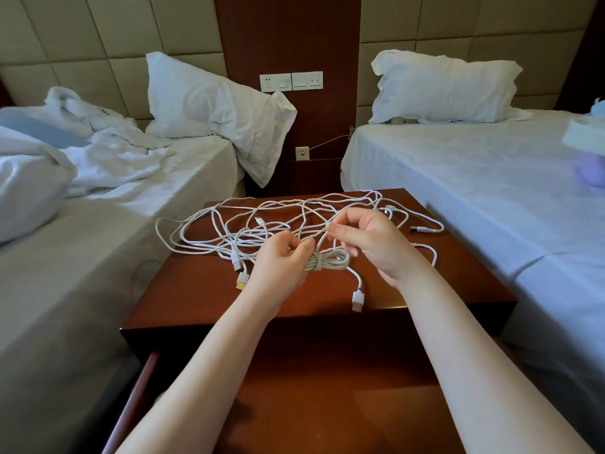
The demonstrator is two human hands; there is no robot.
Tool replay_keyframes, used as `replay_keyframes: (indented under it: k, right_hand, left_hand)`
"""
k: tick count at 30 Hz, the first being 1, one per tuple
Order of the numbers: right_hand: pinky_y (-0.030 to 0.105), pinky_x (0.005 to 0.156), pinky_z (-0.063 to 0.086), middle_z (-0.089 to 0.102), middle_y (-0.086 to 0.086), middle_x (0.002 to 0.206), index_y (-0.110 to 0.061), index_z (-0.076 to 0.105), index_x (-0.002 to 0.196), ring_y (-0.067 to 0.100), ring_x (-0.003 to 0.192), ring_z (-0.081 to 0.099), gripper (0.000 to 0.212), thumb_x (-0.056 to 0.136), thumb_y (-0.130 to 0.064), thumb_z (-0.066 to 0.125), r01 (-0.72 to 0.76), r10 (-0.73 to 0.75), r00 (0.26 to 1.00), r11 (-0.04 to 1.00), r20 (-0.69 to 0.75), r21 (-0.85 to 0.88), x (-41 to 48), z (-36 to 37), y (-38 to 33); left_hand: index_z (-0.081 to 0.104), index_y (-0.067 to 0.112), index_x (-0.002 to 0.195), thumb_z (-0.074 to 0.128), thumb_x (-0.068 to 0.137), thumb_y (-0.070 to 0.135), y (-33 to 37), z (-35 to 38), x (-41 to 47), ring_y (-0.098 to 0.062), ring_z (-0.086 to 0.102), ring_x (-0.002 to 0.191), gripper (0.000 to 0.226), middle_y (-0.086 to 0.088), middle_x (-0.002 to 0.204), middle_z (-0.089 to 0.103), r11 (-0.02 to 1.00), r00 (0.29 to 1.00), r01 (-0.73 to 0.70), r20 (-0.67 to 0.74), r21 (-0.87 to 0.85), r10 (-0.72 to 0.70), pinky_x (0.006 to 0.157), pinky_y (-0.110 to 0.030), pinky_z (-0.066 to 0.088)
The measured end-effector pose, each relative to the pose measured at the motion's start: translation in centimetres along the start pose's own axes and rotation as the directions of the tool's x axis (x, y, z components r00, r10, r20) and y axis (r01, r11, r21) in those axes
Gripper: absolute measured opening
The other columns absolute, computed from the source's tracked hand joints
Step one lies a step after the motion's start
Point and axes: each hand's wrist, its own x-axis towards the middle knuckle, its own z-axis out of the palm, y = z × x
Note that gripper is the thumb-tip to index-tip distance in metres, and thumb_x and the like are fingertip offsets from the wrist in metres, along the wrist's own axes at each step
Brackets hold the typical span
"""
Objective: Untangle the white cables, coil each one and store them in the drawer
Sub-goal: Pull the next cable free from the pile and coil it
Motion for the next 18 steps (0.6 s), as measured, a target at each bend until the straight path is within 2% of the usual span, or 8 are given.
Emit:
replay_keyframes:
  k: [2, 4, 7, 9, 13, 16, 18]
  right_hand:
    - [0.036, 0.084, 0.051, 0.05, 0.018, 0.06, -0.014, 0.063, 0.078, 0.006, 0.047, 0.042, 0.019, 0.096, -0.02, 0.057, 0.012, -0.009, 0.999, 0.998, 0.051, -0.063, -0.2, 0.4, -1.1]
    - [0.043, 0.081, 0.051, 0.048, 0.003, 0.051, -0.013, 0.062, 0.08, 0.01, 0.047, 0.042, 0.02, 0.097, -0.018, 0.054, 0.027, -0.013, 0.995, 0.99, 0.102, -0.137, -0.3, 1.1, -1.9]
    - [0.035, 0.07, 0.048, 0.048, -0.001, 0.048, -0.014, 0.061, 0.081, 0.01, 0.043, 0.043, 0.02, 0.098, -0.018, 0.052, 0.049, -0.015, 0.985, 0.979, 0.17, -0.199, -0.3, 2.4, -2.4]
    - [0.032, 0.074, 0.05, 0.052, 0.002, 0.053, -0.015, 0.06, 0.083, 0.01, 0.044, 0.047, 0.017, 0.098, -0.019, 0.053, 0.068, -0.018, 0.975, 0.973, 0.222, -0.219, -0.2, 3.4, -2.2]
    - [0.025, 0.064, 0.049, 0.058, -0.001, 0.062, -0.019, 0.06, 0.082, 0.014, 0.043, 0.052, 0.016, 0.097, -0.019, 0.055, 0.059, 0.006, 0.958, 0.974, 0.287, -0.218, -0.1, 4.6, -1.4]
    - [0.025, 0.063, 0.048, 0.06, -0.001, 0.063, -0.023, 0.061, 0.08, 0.014, 0.042, 0.051, 0.016, 0.096, -0.022, 0.059, 0.049, 0.021, 0.966, 0.964, 0.258, -0.26, 0.1, 4.7, -0.5]
    - [0.026, 0.062, 0.047, 0.06, -0.003, 0.063, -0.024, 0.062, 0.082, 0.014, 0.041, 0.05, 0.012, 0.094, -0.026, 0.061, -0.007, 0.061, 0.973, 0.971, 0.222, -0.238, 0.2, 4.5, 0.3]
  left_hand:
    - [0.044, 0.012, 0.07, 0.054, 0.095, 0.025, -0.2, -0.2, 0.3, -0.012, 0.04, 0.045, 0.03, -0.002, 0.052, 0.047, 0.994, 0.992, -0.012, -0.124, 0.107, 0.025, 0.048, -0.026, 0.034]
    - [0.045, 0.013, 0.069, 0.054, 0.094, 0.027, -0.5, -0.5, 0.6, -0.016, 0.046, 0.056, 0.031, -0.003, 0.058, 0.049, 0.984, 0.969, -0.008, -0.242, 0.176, 0.051, 0.055, -0.03, 0.037]
    - [0.047, 0.013, 0.069, 0.056, 0.092, 0.027, -0.8, -1.7, 1.1, -0.017, 0.047, 0.061, 0.029, -0.003, 0.064, 0.052, 0.989, 0.917, -0.003, -0.395, 0.147, 0.061, 0.056, -0.031, 0.037]
    - [0.046, 0.015, 0.068, 0.056, 0.092, 0.028, -0.7, -2.5, 1.1, -0.016, 0.047, 0.059, 0.029, -0.003, 0.062, 0.053, 0.994, 0.88, -0.007, -0.472, 0.111, 0.059, 0.054, -0.029, 0.036]
    - [0.043, 0.017, 0.067, 0.054, 0.095, 0.027, -0.3, -2.9, 1.0, -0.011, 0.043, 0.053, 0.031, 0.002, 0.058, 0.049, 0.996, 0.838, -0.064, -0.539, 0.054, 0.083, 0.049, -0.019, 0.035]
    - [0.046, 0.015, 0.068, 0.055, 0.095, 0.027, -0.4, -3.2, 1.2, -0.014, 0.047, 0.051, 0.031, -0.004, 0.057, 0.05, 0.988, 0.858, -0.148, -0.502, -0.04, 0.109, 0.054, -0.028, 0.04]
    - [0.047, 0.011, 0.071, 0.054, 0.096, 0.024, -0.2, -3.1, 1.1, -0.009, 0.045, 0.043, 0.029, -0.004, 0.053, 0.049, 0.976, 0.883, -0.186, -0.454, -0.11, 0.117, 0.048, -0.025, 0.038]
